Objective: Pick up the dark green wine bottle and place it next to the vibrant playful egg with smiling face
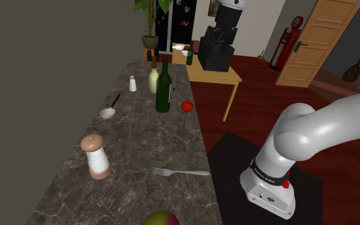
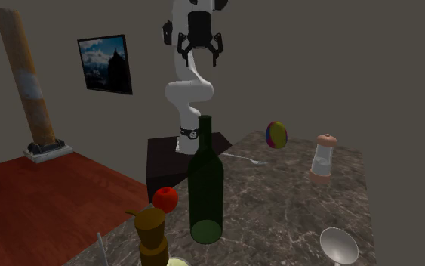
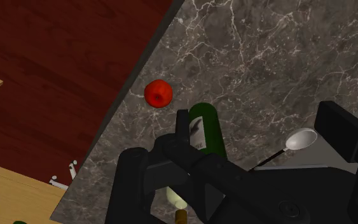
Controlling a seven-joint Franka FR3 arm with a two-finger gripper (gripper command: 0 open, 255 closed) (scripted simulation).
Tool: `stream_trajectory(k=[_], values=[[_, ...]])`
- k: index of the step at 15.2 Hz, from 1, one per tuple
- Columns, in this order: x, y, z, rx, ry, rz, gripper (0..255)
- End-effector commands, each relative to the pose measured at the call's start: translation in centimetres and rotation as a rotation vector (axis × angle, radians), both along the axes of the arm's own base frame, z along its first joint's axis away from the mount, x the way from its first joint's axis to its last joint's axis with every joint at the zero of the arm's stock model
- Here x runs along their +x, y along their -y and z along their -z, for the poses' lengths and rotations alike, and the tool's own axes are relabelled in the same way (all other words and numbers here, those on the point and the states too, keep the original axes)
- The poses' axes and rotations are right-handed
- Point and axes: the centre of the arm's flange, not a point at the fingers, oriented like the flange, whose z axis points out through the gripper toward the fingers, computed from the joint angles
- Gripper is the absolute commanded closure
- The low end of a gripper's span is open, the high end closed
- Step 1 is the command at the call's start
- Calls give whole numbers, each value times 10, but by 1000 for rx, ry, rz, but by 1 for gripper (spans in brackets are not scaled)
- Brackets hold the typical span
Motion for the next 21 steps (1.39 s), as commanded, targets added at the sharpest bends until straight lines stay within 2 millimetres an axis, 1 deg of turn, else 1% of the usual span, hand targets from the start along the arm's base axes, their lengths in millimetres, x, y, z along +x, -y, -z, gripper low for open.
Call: stream_trajectory(k=[1, 11, 21], values=[[0, 0, 0, 0, 0, 0, 0], [124, 35, 39, 24, -14, -43, 0], [249, 64, 81, 47, -29, -86, 0]])
